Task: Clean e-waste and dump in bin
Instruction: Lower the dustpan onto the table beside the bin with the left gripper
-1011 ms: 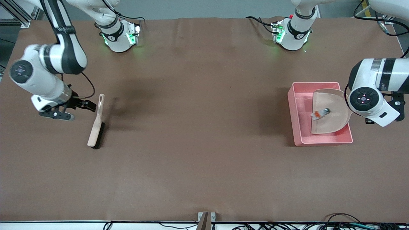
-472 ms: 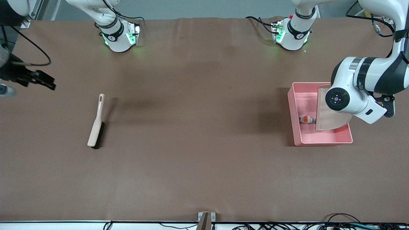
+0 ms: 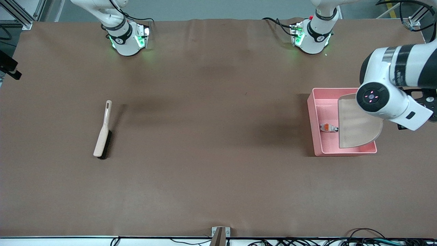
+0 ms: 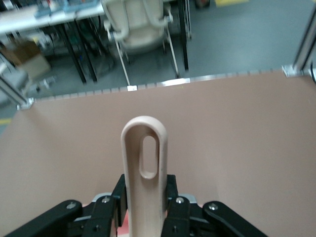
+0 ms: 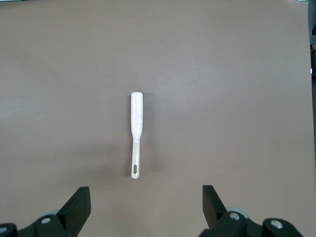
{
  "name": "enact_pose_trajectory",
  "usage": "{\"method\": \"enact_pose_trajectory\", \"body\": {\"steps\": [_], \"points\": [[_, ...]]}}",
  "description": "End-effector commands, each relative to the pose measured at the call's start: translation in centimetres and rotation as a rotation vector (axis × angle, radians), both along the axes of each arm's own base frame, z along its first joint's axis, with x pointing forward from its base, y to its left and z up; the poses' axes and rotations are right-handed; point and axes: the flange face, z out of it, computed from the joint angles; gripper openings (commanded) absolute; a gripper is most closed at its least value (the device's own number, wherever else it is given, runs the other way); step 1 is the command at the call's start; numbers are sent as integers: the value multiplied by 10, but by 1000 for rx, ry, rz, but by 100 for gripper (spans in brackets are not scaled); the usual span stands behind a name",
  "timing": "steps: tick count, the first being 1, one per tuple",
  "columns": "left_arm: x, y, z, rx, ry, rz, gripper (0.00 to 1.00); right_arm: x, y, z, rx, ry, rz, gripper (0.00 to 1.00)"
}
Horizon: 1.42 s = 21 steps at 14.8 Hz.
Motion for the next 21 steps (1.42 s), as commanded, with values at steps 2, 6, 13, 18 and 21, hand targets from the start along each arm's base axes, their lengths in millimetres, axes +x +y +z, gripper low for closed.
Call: {"method": "enact_pose_trajectory", "body": {"steps": [2,6,13,18,21], "points": [[0,-51,22,-201,15,-13,0,0,0,-1,-1,26,17,100],[-3,-119,-20,-426,46,30,1,-10,2,2,3,59,17,100],[11,-221,-144,-582,-32,139,0,-8,15,-1,1,66,29,100],[6,-251,-178,-630,-47,163,0,-8,16,-5,4,77,31,100],[2,-261,-199,-630,-41,162,0,-9,10,-33,0,99,21,100]]}}
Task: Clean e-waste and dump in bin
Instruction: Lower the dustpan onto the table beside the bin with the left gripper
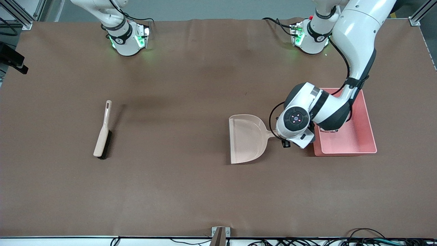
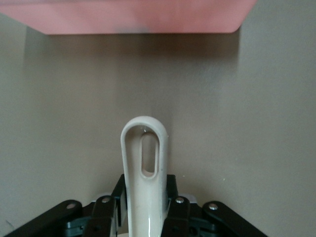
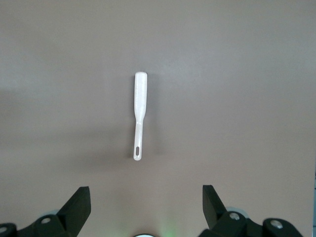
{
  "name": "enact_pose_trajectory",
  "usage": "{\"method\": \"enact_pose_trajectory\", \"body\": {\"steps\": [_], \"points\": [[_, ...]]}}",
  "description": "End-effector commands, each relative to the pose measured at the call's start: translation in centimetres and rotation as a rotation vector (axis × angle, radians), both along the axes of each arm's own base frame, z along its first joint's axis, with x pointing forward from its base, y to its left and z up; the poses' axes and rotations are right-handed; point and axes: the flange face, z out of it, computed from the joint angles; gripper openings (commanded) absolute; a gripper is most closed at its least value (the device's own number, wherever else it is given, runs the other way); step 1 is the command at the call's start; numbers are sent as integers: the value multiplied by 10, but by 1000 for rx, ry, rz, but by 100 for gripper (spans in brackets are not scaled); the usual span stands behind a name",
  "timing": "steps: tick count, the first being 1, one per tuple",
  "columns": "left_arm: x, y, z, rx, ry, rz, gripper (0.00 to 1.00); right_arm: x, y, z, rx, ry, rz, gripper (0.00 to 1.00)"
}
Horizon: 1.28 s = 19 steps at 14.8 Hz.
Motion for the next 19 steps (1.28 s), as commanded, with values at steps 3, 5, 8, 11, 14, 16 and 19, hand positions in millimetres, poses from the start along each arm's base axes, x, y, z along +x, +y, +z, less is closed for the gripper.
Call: {"method": "enact_pose_trajectory", "body": {"steps": [3,5,8,11,14,16,19], "points": [[-5,-18,-24,-17,12,-11,1,-3,-4,-18,-9,-2,-4,100],[-7,-24,-27,-26,5,-19,1,-5,-8,-19,-2,9,-1,100],[-7,-27,-29,-36,-4,-27,35,-3,-9,-19,-5,1,-2,100],[-3,-28,-23,-28,-26,-39,100,1,-9,-21,-9,-9,0,100],[8,-18,24,-29,-90,-32,100,5,-11,-51,-1,26,-2,100],[16,-8,70,-29,-147,-33,100,9,-7,-67,-2,18,7,100],[26,33,133,-29,-201,-124,100,14,-6,-60,-6,-26,13,100]]}}
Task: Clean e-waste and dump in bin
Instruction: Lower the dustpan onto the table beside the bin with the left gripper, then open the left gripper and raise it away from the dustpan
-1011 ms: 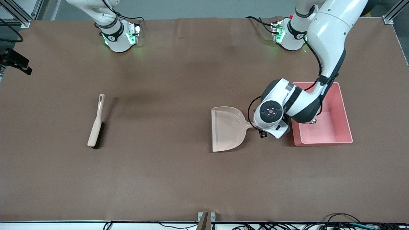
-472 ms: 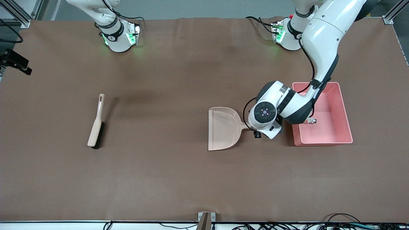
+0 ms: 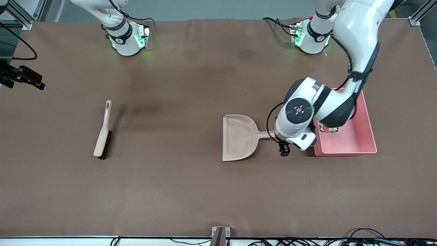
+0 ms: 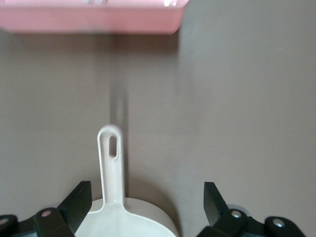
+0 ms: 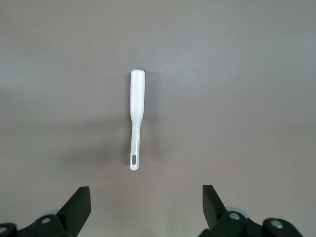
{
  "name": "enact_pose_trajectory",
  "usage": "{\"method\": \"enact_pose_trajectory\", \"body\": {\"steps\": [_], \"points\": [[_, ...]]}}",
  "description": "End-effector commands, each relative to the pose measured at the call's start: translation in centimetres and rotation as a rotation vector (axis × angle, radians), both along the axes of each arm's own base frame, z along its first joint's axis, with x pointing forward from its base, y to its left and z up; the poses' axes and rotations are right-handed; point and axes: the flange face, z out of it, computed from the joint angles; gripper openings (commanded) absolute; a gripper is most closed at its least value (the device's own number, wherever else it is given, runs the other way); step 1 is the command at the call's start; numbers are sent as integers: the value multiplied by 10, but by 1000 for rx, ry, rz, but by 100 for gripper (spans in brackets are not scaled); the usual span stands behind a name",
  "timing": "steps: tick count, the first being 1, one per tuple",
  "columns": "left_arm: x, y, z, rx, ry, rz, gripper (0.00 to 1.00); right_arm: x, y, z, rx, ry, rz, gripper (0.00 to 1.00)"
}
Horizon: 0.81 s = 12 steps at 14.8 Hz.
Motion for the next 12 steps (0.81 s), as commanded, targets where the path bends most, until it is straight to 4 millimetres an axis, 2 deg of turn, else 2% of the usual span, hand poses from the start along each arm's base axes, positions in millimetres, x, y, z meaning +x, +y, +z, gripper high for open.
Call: {"method": "enact_pose_trajectory", "body": {"steps": [1,2,3,5,7,10,11,12], "points": [[1,43,57,39,-37,-83,100,-2,3,14,-9,-57,19,100],[2,62,71,50,-26,-133,100,1,3,20,-9,-74,16,100],[3,81,84,53,-13,-196,100,13,1,15,-9,-73,13,100],[3,114,117,33,-15,-328,100,39,-1,19,-11,-96,4,100],[-3,148,148,-1,0,-483,100,51,-2,17,-11,-101,4,100],[-16,187,184,-31,21,-685,100,53,2,18,-11,-99,13,100],[-17,204,189,-37,28,-734,100,53,4,18,-10,-98,14,100],[-21,211,196,-47,28,-785,100,53,6,18,-8,-98,16,100]]}}
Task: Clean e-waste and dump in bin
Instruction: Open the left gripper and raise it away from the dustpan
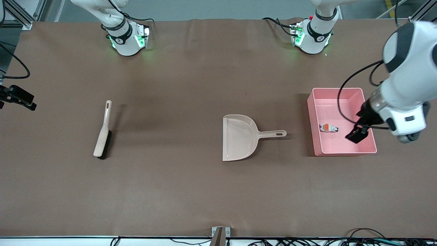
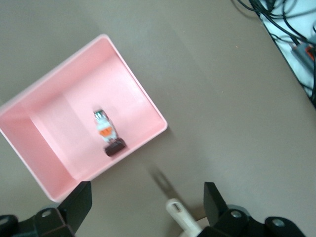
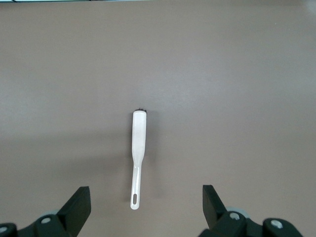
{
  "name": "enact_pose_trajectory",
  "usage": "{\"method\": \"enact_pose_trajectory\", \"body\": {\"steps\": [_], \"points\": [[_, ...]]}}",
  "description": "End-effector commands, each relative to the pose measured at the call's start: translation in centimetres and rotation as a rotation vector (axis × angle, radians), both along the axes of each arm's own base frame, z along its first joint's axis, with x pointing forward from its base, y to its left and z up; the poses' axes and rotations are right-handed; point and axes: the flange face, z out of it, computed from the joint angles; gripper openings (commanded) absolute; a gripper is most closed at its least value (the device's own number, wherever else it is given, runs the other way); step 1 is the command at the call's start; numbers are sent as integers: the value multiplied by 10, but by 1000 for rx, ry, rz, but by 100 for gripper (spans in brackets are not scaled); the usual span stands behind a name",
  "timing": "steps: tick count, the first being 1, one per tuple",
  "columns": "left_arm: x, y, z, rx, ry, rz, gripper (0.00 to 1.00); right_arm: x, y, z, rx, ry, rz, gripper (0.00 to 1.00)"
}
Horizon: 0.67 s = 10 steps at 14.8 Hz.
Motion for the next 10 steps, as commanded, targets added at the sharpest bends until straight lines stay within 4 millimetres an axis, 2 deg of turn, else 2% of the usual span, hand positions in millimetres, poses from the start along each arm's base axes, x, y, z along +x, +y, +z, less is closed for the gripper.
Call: {"method": "enact_pose_trajectory", "body": {"steps": [1,3,7,10], "points": [[-16,17,21,-8,8,-164,100,-1,6,9,0,-5,4,100],[-17,28,23,2,20,-276,100,0,13,8,2,-1,16,100],[-29,39,43,51,33,-570,100,-7,26,-2,87,68,25,100],[-44,48,57,-2,38,-666,100,-7,24,-4,86,74,21,100]]}}
